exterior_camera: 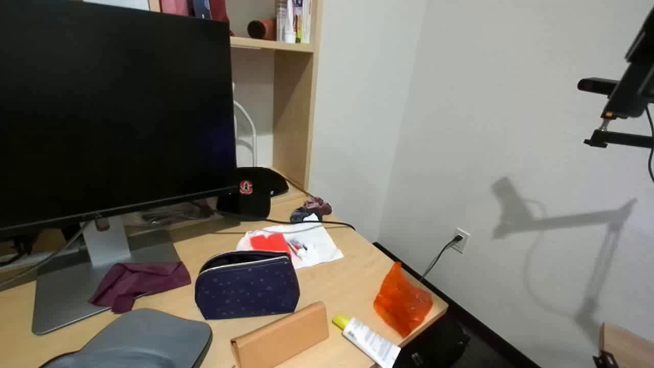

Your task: Place the scrunchies in the blue bag

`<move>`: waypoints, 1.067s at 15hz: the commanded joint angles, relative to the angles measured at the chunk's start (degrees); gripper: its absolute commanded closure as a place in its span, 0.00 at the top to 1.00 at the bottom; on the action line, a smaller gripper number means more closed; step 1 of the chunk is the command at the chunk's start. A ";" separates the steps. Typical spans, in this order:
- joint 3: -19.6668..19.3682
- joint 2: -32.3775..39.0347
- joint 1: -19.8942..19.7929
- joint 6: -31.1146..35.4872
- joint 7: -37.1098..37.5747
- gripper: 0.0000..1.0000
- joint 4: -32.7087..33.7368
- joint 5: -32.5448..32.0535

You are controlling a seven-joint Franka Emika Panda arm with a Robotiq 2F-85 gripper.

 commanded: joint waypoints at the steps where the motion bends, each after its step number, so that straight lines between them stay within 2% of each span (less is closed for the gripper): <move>1: 0.69 0.03 -1.13 -0.35 -0.66 1.00 0.22 0.58; 9: -3.20 9.29 -1.17 7.54 -5.85 1.00 1.97 1.83; 11: -4.25 11.56 -0.97 7.48 -6.97 1.00 3.67 1.45; 16: -6.25 23.89 -2.80 7.59 -6.27 1.00 15.01 0.68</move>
